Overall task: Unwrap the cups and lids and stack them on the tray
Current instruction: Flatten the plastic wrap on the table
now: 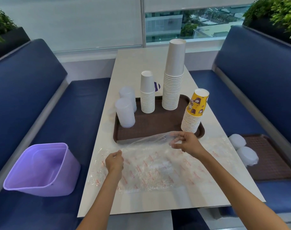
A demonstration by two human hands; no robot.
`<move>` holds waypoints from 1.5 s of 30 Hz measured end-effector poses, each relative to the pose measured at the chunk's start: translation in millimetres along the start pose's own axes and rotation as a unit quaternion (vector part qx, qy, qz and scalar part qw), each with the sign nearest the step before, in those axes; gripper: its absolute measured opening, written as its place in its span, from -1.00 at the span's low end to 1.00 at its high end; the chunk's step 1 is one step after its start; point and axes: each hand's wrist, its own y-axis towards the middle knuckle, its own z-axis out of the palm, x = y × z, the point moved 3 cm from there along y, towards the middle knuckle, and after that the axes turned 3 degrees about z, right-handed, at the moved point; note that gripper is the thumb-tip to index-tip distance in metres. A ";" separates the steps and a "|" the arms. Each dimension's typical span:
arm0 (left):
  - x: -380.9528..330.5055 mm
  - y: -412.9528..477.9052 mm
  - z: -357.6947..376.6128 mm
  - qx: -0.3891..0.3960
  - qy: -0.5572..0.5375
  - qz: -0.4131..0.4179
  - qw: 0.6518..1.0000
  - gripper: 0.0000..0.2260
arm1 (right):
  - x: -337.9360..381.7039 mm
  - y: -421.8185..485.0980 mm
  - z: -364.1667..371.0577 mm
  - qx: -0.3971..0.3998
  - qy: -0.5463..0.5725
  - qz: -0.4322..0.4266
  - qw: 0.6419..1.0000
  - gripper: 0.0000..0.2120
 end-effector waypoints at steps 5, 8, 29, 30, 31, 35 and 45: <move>-7.9 2.4 -4.5 0.009 -0.016 -0.004 1.000 -0.77 | 6.3 0.5 -11.2 -0.041 -0.057 -0.045 0.996 -0.68; -9.6 2.3 -5.4 0.012 -0.016 0.012 1.000 -0.85 | 3.9 0.8 -18.2 -0.074 -0.064 -0.057 0.994 -0.64; 20.2 -22.9 -7.3 -0.004 0.278 0.206 0.938 -0.76 | -67.0 -47.3 20.2 -0.229 -0.233 0.119 0.937 -0.60; 23.5 -24.6 -9.3 -0.011 0.299 0.215 0.930 -0.77 | -71.2 -50.3 20.9 -0.231 -0.244 0.128 0.933 -0.61; 27.4 -26.2 -11.0 -0.016 0.318 0.220 0.922 -0.77 | -75.3 -53.5 22.0 -0.232 -0.250 0.138 0.930 -0.63; 33.5 -34.0 -13.2 -0.037 0.368 0.240 0.897 -0.83 | -75.0 -62.7 27.1 -0.256 -0.249 0.133 0.925 -0.77; 26.0 -47.0 3.4 -0.011 0.290 0.469 0.834 -0.76 | -35.0 -51.7 113.8 -0.209 -0.338 -0.162 0.903 -0.61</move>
